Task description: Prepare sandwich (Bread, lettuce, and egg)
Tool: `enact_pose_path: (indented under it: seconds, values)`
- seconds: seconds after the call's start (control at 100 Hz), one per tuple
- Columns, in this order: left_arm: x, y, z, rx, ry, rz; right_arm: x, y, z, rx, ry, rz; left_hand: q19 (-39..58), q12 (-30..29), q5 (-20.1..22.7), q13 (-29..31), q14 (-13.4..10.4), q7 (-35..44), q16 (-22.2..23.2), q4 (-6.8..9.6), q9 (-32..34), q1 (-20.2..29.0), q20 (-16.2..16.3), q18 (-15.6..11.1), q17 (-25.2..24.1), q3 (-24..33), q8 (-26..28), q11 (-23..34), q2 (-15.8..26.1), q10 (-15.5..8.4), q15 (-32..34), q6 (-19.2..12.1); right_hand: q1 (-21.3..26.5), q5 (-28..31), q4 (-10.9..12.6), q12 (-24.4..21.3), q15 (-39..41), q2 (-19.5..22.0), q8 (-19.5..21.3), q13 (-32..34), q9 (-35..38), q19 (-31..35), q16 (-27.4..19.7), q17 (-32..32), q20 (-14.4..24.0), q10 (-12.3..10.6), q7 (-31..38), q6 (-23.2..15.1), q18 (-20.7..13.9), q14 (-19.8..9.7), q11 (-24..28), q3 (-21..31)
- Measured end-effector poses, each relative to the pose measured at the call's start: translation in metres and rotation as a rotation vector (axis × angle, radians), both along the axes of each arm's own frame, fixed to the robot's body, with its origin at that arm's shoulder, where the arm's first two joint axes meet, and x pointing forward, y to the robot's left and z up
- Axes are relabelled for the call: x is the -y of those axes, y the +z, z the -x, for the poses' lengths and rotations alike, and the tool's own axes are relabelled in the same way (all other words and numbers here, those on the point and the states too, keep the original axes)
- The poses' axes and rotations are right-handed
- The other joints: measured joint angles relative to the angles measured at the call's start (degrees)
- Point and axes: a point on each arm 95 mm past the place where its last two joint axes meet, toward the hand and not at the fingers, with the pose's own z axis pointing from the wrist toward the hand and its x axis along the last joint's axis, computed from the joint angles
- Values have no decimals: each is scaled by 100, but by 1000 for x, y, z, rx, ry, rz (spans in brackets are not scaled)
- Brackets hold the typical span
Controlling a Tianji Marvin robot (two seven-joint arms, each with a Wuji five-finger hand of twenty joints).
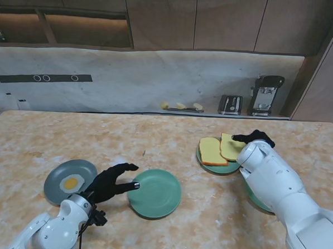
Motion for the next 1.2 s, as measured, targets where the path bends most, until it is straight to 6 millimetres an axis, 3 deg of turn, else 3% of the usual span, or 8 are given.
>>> enact_pose_path:
  seconds: [0.25, 0.56, 0.97, 1.04, 1.2]
  values:
    - [0, 0, 0, -4, 2, -5, -3, -4, -4, -29, -16, -13, 0, 0, 78, 0, 0, 2, 0, 0, 0, 0, 0, 1, 0, 0, 16, 0, 0, 0, 0, -31, 8, 37, 0, 0, 117, -22, 38, 216, 119, 81, 63, 176, -2, 87, 17, 57, 26, 95, 67, 0]
    - [-2, -1, -1, -8, 4, -10, -10, -4, -7, -60, -14, 2, -6, 1, 144, 0, 0, 2, 0, 0, 0, 1, 0, 1, 0, 0, 17, 0, 1, 0, 0, -48, 152, 520, -1, 0, 772, -25, 245, 659, 745, 582, 378, 610, 10, 201, 248, 66, 261, 288, 296, -7]
    - [-5, -2, -2, 0, 22, -16, -18, -4, -11, -77, -30, -1, -6, 2, 149, 0, 0, 2, 0, 0, 0, 8, 0, 1, 0, 0, 43, 0, 2, 0, 0, -51, 311, 924, -1, 0, 1067, -75, 404, 894, 1213, 854, 553, 808, 123, 239, 296, 64, 377, 381, 422, -23]
    - [-6, -2, -2, 2, 24, -17, -19, -4, -11, -75, -32, -2, -6, 2, 217, 0, 0, 20, 0, 0, 0, 8, 0, 1, -2, 0, 48, 0, 2, 0, 0, -52, 401, 915, -1, 0, 1119, -76, 459, 992, 1207, 911, 561, 886, 128, 241, 309, 62, 406, 387, 425, -56]
    - [-7, -3, -3, 2, 27, -18, -23, -5, -11, -81, -12, 22, -6, 2, 252, 0, 0, 21, 0, 0, 0, 9, 0, 1, -4, 0, 48, 0, 2, 0, 0, -52, 1095, 1035, -1, 0, 1211, -86, 614, 1170, 1395, 996, 603, 1049, 142, 242, 387, 31, 431, 395, 492, -469]
